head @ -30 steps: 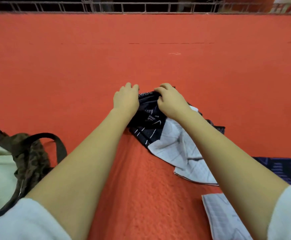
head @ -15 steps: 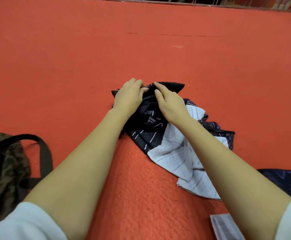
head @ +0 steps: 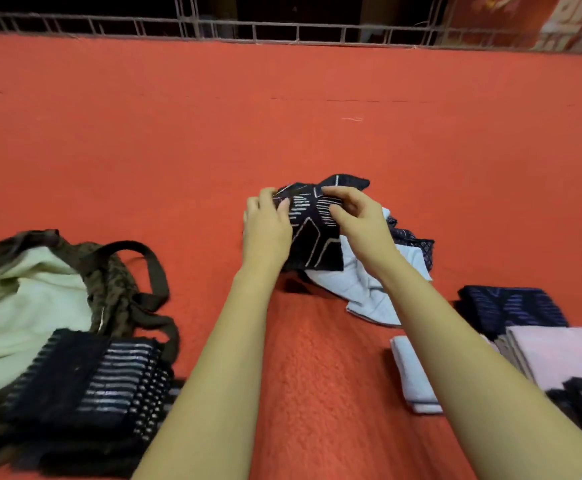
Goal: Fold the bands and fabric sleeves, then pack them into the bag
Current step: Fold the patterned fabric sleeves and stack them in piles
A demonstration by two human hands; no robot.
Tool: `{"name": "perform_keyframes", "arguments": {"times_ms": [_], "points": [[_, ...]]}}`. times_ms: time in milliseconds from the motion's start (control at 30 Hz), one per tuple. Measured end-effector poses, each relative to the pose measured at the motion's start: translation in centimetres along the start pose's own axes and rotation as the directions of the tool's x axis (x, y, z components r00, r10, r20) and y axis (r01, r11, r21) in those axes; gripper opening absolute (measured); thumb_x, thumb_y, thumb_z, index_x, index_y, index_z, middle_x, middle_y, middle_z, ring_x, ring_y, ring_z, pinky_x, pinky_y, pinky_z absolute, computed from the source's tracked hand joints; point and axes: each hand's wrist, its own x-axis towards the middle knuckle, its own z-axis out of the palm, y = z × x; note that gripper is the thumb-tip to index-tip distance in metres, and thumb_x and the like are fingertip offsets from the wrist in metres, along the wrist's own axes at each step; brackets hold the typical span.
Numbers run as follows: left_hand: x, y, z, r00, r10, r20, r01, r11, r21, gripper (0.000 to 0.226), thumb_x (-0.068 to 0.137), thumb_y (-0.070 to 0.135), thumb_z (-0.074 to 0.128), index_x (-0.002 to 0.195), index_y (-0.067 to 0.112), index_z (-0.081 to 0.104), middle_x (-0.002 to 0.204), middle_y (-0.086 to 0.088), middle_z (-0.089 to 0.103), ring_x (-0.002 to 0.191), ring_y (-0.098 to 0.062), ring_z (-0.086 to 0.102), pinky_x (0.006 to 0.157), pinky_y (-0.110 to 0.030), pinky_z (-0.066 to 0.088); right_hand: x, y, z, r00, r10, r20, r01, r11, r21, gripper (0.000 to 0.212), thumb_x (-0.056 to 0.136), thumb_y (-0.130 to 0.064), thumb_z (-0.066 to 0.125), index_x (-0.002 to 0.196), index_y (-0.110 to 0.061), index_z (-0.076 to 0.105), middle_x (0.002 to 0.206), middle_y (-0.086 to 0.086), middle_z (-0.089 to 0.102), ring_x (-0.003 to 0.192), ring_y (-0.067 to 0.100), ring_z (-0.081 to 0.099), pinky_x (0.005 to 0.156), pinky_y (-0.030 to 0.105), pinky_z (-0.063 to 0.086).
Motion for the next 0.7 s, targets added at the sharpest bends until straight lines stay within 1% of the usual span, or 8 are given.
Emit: {"name": "perform_keyframes", "arguments": {"times_ms": [67,167,233,300,400,500,600,700], "points": [[-2.0,-0.3,-0.6,0.992,-0.104,0.069,0.105,0.994,-0.014,0.041,0.099,0.029,0.042,0.137,0.011,0.040,0.130,-0.020,0.047,0.123,-0.035,0.042,0.105,-0.038,0.029,-2.4,-1.1,-0.2,0.999,-0.027,0.039,0.027,1.000,-0.005,0.038,0.090,0.011,0.041,0.118,-0.006,0.058,0.114,0.004,0.062,0.104,0.009,0.058,0.093,0.020,0.047],[-5.8,-0.5,-1.5,0.959,-0.182,0.216,0.250,0.902,-0.352,0.042,0.100,0.031,0.043,0.140,0.019,0.037,0.133,-0.012,0.050,0.118,-0.021,0.049,0.100,-0.028,0.037,-5.9,-2.0,-0.3,0.997,-0.008,0.074,0.008,1.000,-0.003,0.044,0.089,0.013,0.038,0.121,-0.011,0.057,0.115,0.001,0.061,0.098,0.001,0.057,0.083,0.012,0.046],[-8.6,-0.6,-2.3,0.942,-0.191,0.276,0.323,0.735,-0.596,0.036,0.097,0.020,0.051,0.132,0.020,0.045,0.122,-0.010,0.058,0.104,-0.015,0.055,0.093,-0.026,0.044,-7.9,-2.1,-0.4,0.998,0.037,0.044,-0.038,0.999,0.034,0.044,0.089,0.012,0.038,0.118,-0.015,0.057,0.109,0.000,0.062,0.091,0.001,0.056,0.075,0.010,0.044],[-11.0,-1.1,-3.0,0.957,-0.180,0.228,0.288,0.681,-0.674,0.035,0.091,0.007,0.059,0.122,0.021,0.052,0.100,-0.004,0.063,0.093,-0.014,0.058,0.094,-0.034,0.046,-9.6,-1.8,-0.5,0.988,0.150,-0.026,-0.148,0.987,0.066,0.033,0.092,0.003,0.043,0.110,-0.019,0.061,0.098,0.003,0.062,0.082,0.011,0.055,0.066,0.019,0.045],[-13.8,-2.0,-4.2,0.956,-0.216,0.200,0.295,0.685,-0.666,0.032,0.088,0.006,0.062,0.116,0.019,0.056,0.086,-0.002,0.065,0.085,-0.012,0.059,0.088,-0.030,0.047,-12.2,-0.9,-0.5,0.946,0.320,-0.044,-0.316,0.945,0.086,0.018,0.096,-0.010,0.051,0.110,-0.016,0.060,0.099,0.006,0.062,0.070,0.015,0.054,0.052,0.022,0.042],[-15.8,-3.1,-5.2,0.951,-0.236,0.199,0.309,0.743,-0.594,0.026,0.088,0.010,0.064,0.109,0.023,0.058,0.088,-0.003,0.064,0.084,-0.010,0.060,0.084,-0.027,0.047,-14.3,0.2,-0.3,0.916,0.400,0.043,-0.402,0.907,0.122,0.028,0.094,-0.007,0.055,0.121,-0.013,0.054,0.088,0.001,0.062,0.044,0.001,0.048,0.038,0.014,0.039],[-17.7,-4.6,-5.3,0.932,-0.280,0.232,0.337,0.904,-0.262,0.045,0.083,0.016,0.070,0.124,0.022,0.050,0.114,-0.001,0.046,0.098,-0.012,0.050,0.097,-0.021,0.035,-15.6,1.5,0.2,0.862,0.497,0.102,-0.506,0.858,0.092,0.032,0.094,-0.018,0.055,0.126,-0.012,0.056,0.075,0.002,0.059,0.039,0.003,0.047,0.035,0.016,0.038],[-19.1,-5.4,-5.4,0.902,-0.371,0.221,0.386,0.922,-0.028,0.063,0.085,0.034,0.067,0.138,0.015,0.037,0.131,-0.009,0.041,0.110,-0.019,0.046,0.088,-0.018,0.028,-16.8,2.7,1.1,0.897,0.420,0.140,-0.424,0.906,-0.001,0.046,0.089,-0.004,0.060,0.133,-0.015,0.050,0.083,0.001,0.064,0.055,-0.002,0.057,0.051,0.013,0.046]]}}
